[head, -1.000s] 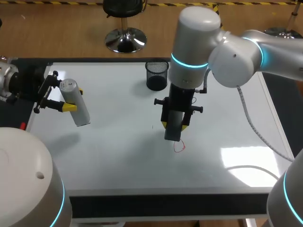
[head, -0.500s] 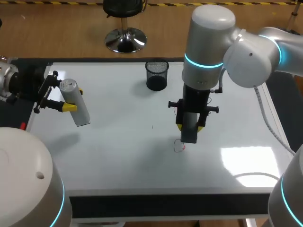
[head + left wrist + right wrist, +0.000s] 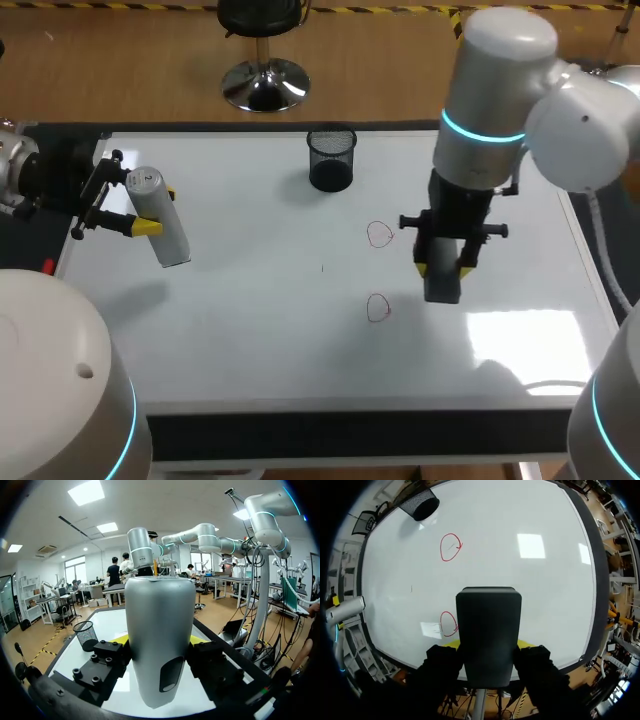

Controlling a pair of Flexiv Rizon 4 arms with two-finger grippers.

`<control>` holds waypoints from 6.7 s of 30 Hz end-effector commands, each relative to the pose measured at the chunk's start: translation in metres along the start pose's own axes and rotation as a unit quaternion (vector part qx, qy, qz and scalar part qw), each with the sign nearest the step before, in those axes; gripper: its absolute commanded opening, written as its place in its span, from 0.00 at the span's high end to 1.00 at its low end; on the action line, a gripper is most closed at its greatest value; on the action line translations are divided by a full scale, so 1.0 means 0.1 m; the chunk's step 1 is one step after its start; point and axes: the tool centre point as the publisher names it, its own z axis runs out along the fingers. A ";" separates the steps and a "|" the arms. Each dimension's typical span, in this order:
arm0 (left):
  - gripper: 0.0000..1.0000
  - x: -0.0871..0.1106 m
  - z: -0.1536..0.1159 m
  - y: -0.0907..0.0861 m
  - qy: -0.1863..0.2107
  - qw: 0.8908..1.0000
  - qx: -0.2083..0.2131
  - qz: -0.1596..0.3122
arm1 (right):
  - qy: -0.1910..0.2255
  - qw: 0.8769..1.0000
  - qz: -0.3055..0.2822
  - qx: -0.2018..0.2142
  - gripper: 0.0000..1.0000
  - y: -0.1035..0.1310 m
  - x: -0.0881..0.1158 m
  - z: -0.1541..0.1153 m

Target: Pick up the inspection probe, press it on each red-marked spot on the whiteboard one by one, put down the probe, pick up the eraser, and wipe off all the red marks.

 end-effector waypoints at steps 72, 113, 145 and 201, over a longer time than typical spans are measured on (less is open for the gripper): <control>1.00 0.06 0.61 -0.15 0.008 1.000 0.004 -0.003 | 0.035 0.999 0.003 -0.006 1.00 0.01 -0.62 -0.10; 1.00 0.16 2.02 -0.47 0.041 0.999 0.012 -0.010 | 0.035 0.999 0.003 -0.006 1.00 0.01 -0.62 -0.10; 1.00 -0.06 2.94 -0.40 0.119 0.992 0.035 -0.005 | 0.035 0.999 0.003 -0.006 1.00 0.01 -0.62 -0.10; 1.00 -0.01 3.29 -0.01 0.148 0.987 0.043 -0.048 | 0.035 0.999 0.003 -0.006 1.00 0.01 -0.62 -0.10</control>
